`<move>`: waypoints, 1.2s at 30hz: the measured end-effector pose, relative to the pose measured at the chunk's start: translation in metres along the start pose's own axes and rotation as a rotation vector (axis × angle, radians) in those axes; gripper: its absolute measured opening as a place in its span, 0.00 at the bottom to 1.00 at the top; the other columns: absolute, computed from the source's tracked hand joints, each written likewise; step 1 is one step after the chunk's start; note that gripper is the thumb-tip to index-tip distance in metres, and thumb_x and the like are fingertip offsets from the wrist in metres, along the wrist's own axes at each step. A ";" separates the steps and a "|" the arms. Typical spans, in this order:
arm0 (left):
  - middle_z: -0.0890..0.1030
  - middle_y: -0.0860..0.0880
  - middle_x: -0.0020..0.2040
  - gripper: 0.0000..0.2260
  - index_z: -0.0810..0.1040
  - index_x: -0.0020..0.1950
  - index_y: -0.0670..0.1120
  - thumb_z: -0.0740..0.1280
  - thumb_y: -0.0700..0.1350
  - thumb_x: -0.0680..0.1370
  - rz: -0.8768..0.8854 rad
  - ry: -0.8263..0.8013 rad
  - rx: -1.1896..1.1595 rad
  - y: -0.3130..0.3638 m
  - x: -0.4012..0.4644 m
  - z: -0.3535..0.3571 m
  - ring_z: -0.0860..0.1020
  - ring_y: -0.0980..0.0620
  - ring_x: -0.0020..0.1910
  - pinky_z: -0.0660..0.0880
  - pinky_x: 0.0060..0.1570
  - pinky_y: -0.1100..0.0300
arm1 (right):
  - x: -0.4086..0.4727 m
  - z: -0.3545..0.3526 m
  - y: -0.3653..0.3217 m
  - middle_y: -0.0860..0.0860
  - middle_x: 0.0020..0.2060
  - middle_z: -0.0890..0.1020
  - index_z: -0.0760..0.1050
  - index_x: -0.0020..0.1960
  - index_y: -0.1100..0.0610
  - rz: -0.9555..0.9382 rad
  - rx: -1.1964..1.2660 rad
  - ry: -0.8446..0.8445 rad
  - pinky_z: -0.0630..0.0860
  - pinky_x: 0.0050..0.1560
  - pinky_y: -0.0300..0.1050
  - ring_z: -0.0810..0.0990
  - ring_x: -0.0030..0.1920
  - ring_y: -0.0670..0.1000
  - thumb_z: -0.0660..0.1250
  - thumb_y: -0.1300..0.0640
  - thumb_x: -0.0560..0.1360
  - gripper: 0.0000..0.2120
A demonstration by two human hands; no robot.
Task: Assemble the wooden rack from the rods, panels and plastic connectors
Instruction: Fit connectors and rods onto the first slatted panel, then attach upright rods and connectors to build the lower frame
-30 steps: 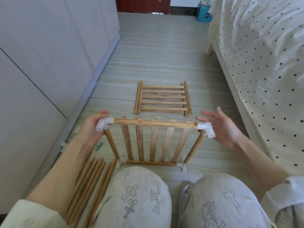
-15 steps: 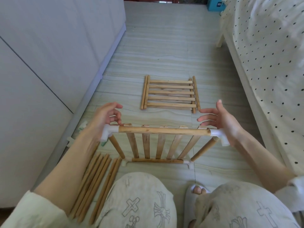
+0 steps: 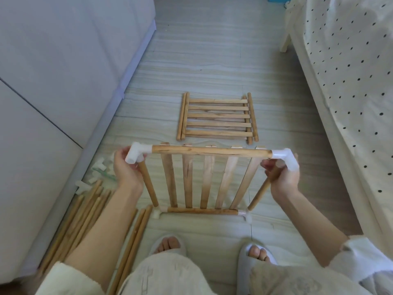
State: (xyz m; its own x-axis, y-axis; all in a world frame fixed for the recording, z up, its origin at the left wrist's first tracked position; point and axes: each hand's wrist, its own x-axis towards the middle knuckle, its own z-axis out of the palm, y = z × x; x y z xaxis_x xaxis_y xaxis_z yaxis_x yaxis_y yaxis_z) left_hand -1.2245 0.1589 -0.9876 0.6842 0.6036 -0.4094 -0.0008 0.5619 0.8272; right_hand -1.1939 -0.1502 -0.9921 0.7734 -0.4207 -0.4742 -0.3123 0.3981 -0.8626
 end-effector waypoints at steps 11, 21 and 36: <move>0.70 0.49 0.59 0.14 0.66 0.67 0.46 0.53 0.45 0.83 -0.102 -0.370 1.006 -0.103 0.095 0.009 0.70 0.50 0.58 0.66 0.61 0.56 | 0.111 0.014 0.069 0.54 0.43 0.69 0.67 0.52 0.59 0.020 -0.775 -0.158 0.66 0.42 0.45 0.69 0.44 0.54 0.54 0.58 0.80 0.06; 0.77 0.47 0.59 0.16 0.72 0.64 0.43 0.56 0.36 0.78 -0.346 -0.369 1.043 -0.160 0.139 0.009 0.75 0.49 0.57 0.71 0.61 0.52 | 0.165 0.015 0.120 0.56 0.42 0.71 0.69 0.50 0.62 0.120 -1.030 -0.106 0.64 0.33 0.43 0.67 0.34 0.50 0.54 0.59 0.78 0.08; 0.71 0.44 0.67 0.16 0.69 0.68 0.48 0.55 0.39 0.81 -0.196 -0.136 1.021 -0.131 0.065 -0.070 0.70 0.44 0.66 0.68 0.60 0.56 | 0.072 0.012 0.166 0.53 0.77 0.47 0.47 0.77 0.53 -0.155 -1.734 -0.855 0.48 0.75 0.53 0.46 0.77 0.53 0.51 0.51 0.82 0.26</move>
State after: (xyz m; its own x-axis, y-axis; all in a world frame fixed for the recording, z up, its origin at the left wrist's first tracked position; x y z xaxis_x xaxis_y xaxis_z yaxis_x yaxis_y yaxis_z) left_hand -1.2308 0.1642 -1.1500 0.6822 0.4489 -0.5771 0.6915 -0.1397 0.7088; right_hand -1.1831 -0.1050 -1.1670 0.6986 0.2926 -0.6529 0.0690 -0.9358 -0.3456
